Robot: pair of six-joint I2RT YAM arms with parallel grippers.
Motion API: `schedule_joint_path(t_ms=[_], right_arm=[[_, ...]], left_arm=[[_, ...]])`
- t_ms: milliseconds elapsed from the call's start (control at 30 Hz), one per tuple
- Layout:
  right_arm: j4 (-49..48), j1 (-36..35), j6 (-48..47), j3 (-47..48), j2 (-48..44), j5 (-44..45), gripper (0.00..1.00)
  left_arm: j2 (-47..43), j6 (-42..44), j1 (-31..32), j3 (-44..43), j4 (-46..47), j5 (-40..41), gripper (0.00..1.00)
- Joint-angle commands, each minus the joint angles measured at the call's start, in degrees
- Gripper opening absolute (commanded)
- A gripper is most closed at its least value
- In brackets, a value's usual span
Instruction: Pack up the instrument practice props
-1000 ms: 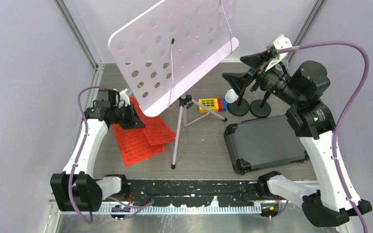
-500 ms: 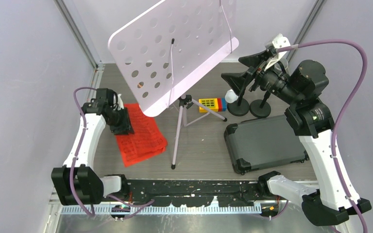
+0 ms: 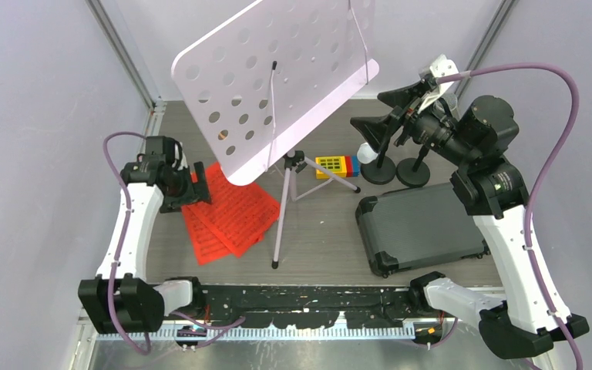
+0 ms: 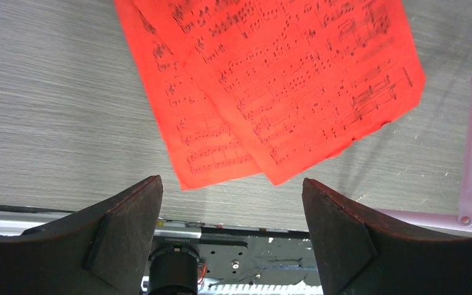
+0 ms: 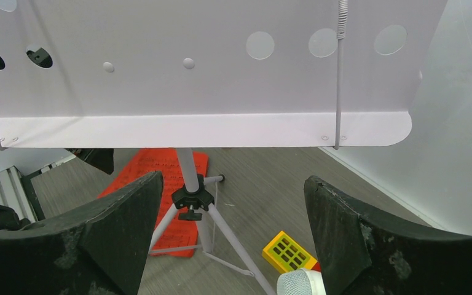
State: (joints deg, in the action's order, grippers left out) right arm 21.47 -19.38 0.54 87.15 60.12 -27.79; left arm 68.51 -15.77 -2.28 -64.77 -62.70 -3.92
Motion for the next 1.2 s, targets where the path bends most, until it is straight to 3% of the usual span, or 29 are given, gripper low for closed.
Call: schedule_joint_path(t_ms=[0, 133, 400, 500, 600, 733, 800, 867, 967, 1100, 1167], right_arm=[[-1.98, 0.04, 1.64, -0.63, -1.26, 0.51, 0.9], [-1.86, 0.04, 2.92, -2.41, -2.29, 2.82, 0.9], [-2.44, 0.04, 7.75, -8.6, -6.94, 12.84, 0.9], [-2.01, 0.04, 12.53, -11.0, -8.79, 17.21, 0.9], [-0.99, 0.04, 15.58, -12.57, -10.18, 17.29, 0.9], [0.96, 0.04, 17.8, -15.21, -12.22, 15.73, 0.9], [2.35, 0.04, 18.46, -16.8, -13.6, 15.67, 0.9], [3.6, 0.04, 18.94, -18.06, -14.62, 15.67, 0.9], [4.77, 0.04, 19.73, -19.94, -16.01, 15.66, 0.9], [6.02, 0.04, 19.91, -21.65, -17.33, 15.18, 0.9], [6.97, 0.08, 19.82, -21.75, -17.51, 14.76, 0.9]], left_arm=[[-4.31, -0.71, -0.27, -4.35, -0.5, 3.3, 0.87], [-8.58, -2.01, -0.32, -3.29, 5.18, -0.14, 0.91], [-13.48, -5.75, -0.33, 2.07, 19.25, -17.83, 0.98], [-14.96, -9.41, -0.27, 6.77, 31.64, -27.82, 1.0], [-16.32, -17.17, -0.27, 13.82, 50.62, -35.9, 0.99], [-18.01, -27.2, -0.24, 23.36, 79.23, -35.91, 0.99], [-18.27, -28.37, 0.6, 25.54, 87.3, -32.36, 1.0], [-17.82, -26.23, 1.69, 25.42, 88.86, -30.03, 1.0], [-16.53, -17.35, 8.44, 24.9, 93.94, -31.07, 1.0], [-14.64, 0.61, 19.28, 20.8, 88.78, -32.2, 1.0], [-13.48, 5.72, 22.67, 19.13, 86.93, -31.93, 1.0]])
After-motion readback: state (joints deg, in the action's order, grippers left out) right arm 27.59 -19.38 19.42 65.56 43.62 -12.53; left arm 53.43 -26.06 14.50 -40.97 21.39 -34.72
